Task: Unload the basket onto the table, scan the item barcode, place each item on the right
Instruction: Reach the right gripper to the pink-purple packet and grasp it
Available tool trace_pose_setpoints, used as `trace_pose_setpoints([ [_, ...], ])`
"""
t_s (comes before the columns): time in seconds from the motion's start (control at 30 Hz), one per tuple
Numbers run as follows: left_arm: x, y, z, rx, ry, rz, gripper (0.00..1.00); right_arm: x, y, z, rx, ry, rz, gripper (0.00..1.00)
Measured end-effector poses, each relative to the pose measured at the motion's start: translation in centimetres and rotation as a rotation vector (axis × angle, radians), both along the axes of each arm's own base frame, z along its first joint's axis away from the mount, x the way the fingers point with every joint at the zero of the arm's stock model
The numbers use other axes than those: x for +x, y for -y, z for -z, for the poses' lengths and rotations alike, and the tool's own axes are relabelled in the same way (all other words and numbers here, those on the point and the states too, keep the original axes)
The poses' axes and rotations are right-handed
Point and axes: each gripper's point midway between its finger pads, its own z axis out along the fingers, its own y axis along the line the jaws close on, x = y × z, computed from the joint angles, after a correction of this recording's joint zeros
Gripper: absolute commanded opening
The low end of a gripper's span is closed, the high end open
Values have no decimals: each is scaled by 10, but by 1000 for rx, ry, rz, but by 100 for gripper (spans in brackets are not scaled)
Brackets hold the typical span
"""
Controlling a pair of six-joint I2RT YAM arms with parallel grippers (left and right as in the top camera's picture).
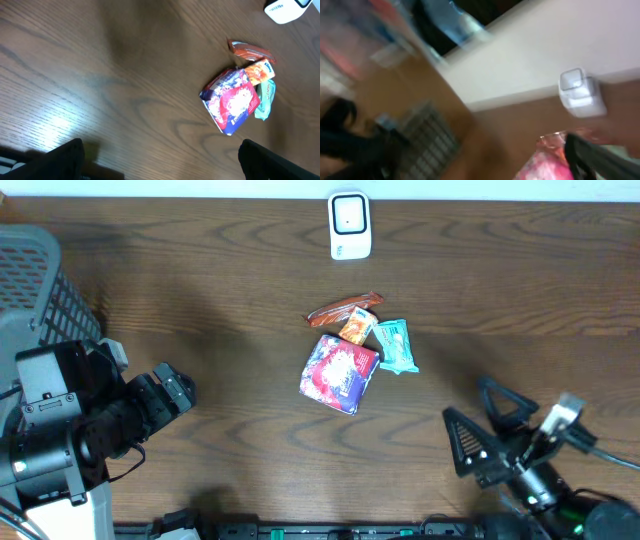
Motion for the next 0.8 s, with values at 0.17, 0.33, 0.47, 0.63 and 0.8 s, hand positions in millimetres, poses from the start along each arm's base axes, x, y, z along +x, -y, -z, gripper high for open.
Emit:
trace_pose_setpoints([
  [0.17,0,0,0,0,0,0,98,13,8,9,-229,-336,25,99],
  [0.33,0,0,0,0,0,0,98,42,5,43,-325,-660,-41,99],
  [0.47,0,0,0,0,-1,0,98,69,0,75,-332,-805,-88,99],
  [0.63,0,0,0,0,-1,0,98,100,-22,95,-290,-867,-183,99],
  [0.8,0,0,0,0,-1,0,98,100,-69,150,-392,-1042,-297,99],
])
